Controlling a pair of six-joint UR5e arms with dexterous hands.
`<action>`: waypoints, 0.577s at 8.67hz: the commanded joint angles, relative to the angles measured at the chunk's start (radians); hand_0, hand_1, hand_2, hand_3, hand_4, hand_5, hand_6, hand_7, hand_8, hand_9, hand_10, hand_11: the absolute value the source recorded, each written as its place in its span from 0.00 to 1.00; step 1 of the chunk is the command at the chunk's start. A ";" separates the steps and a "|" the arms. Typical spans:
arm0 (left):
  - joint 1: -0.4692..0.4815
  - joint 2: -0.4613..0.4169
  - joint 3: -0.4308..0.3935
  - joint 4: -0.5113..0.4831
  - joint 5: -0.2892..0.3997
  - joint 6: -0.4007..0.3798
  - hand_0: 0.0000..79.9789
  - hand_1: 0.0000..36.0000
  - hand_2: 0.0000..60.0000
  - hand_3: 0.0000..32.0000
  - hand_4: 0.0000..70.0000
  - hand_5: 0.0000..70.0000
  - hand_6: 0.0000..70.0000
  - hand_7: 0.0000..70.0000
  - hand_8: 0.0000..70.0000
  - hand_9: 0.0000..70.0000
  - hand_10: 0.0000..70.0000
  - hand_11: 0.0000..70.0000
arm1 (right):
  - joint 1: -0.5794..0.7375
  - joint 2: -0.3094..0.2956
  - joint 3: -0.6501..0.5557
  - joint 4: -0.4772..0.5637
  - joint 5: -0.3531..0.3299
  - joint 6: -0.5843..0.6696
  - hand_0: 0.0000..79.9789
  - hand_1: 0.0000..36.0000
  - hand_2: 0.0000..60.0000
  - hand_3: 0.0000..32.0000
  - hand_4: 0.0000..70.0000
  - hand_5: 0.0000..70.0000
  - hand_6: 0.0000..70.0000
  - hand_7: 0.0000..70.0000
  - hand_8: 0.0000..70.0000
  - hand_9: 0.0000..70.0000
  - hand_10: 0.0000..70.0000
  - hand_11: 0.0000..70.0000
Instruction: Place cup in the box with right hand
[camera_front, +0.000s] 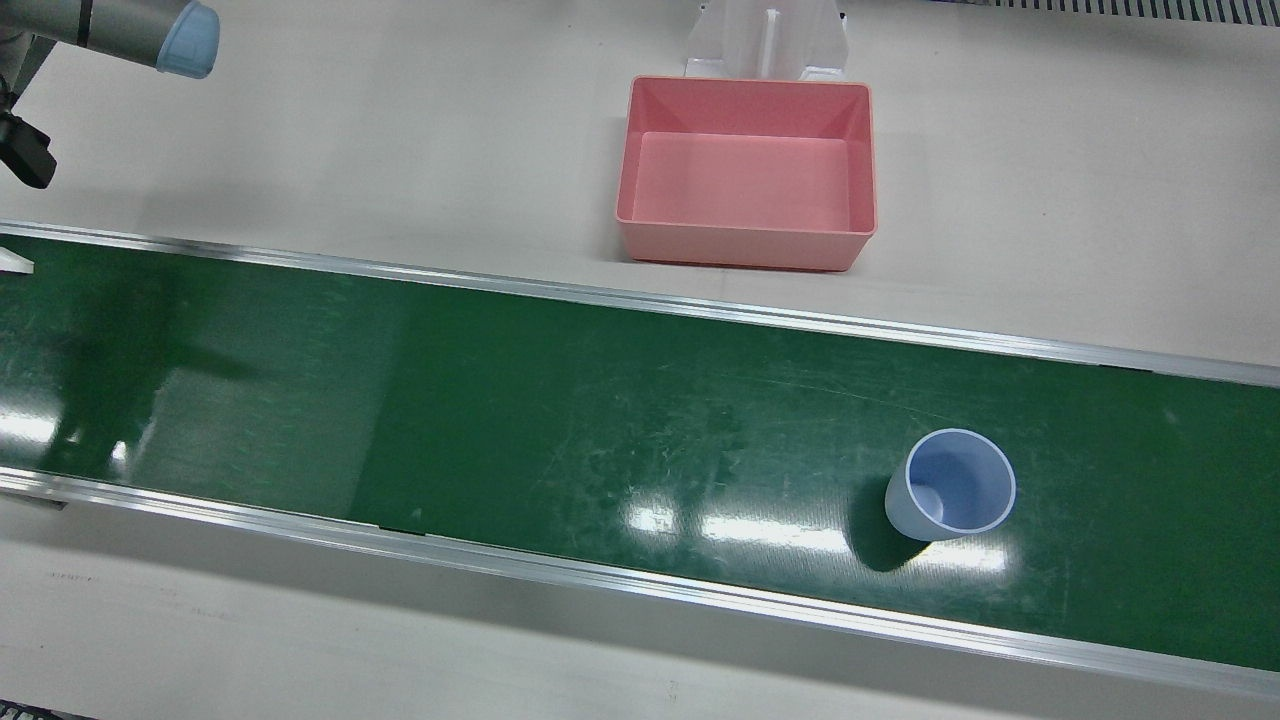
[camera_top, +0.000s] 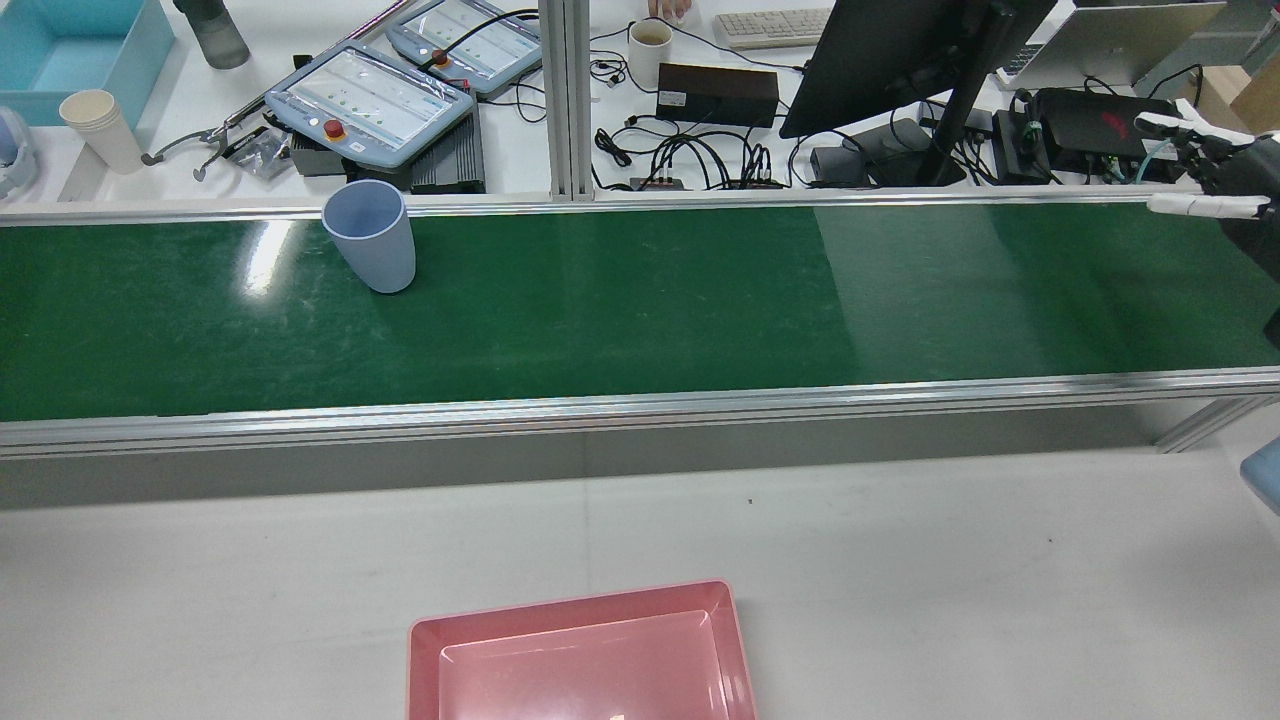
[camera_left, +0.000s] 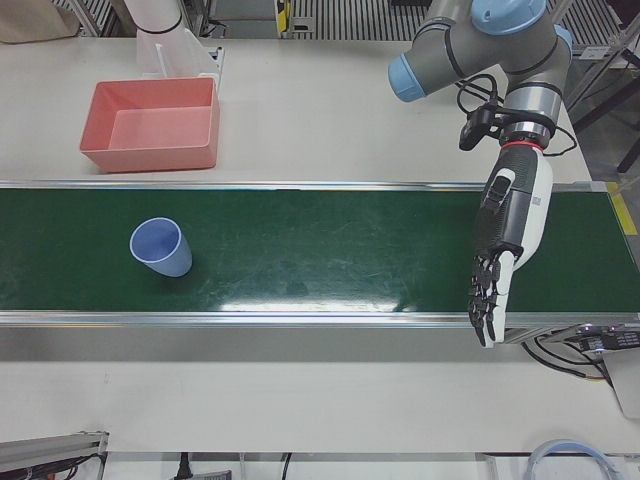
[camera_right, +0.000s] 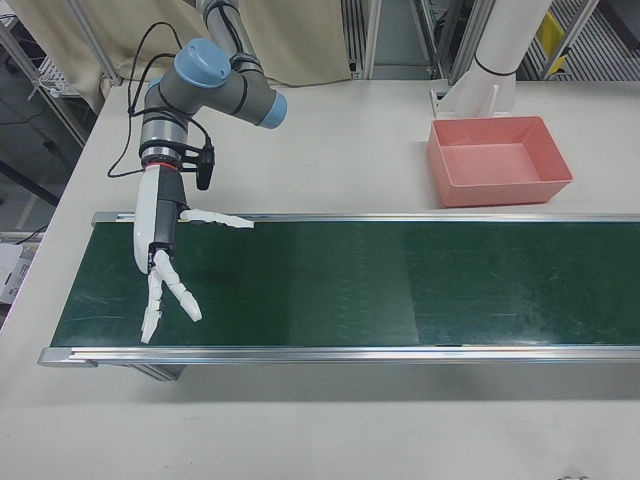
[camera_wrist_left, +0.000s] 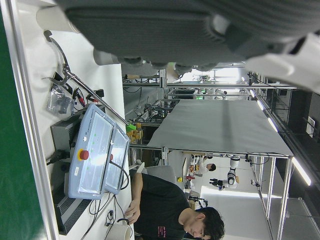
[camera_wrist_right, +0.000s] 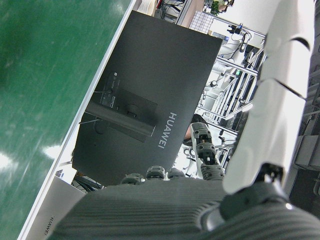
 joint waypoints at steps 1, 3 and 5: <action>0.000 0.000 0.000 0.000 0.000 0.000 0.00 0.00 0.00 0.00 0.00 0.00 0.00 0.00 0.00 0.00 0.00 0.00 | -0.003 0.001 -0.022 0.006 0.001 -0.001 0.62 0.55 0.12 0.00 0.00 0.09 0.02 0.00 0.04 0.02 0.00 0.00; 0.000 0.000 0.000 0.000 0.000 0.000 0.00 0.00 0.00 0.00 0.00 0.00 0.00 0.00 0.00 0.00 0.00 0.00 | -0.019 0.009 -0.019 0.006 0.035 -0.003 0.62 0.55 0.13 0.00 0.00 0.09 0.01 0.00 0.04 0.02 0.00 0.00; 0.000 0.000 0.000 0.000 0.000 0.000 0.00 0.00 0.00 0.00 0.00 0.00 0.00 0.00 0.00 0.00 0.00 0.00 | -0.035 0.012 -0.015 0.006 0.074 -0.003 0.63 0.57 0.13 0.00 0.00 0.09 0.01 0.00 0.04 0.01 0.00 0.00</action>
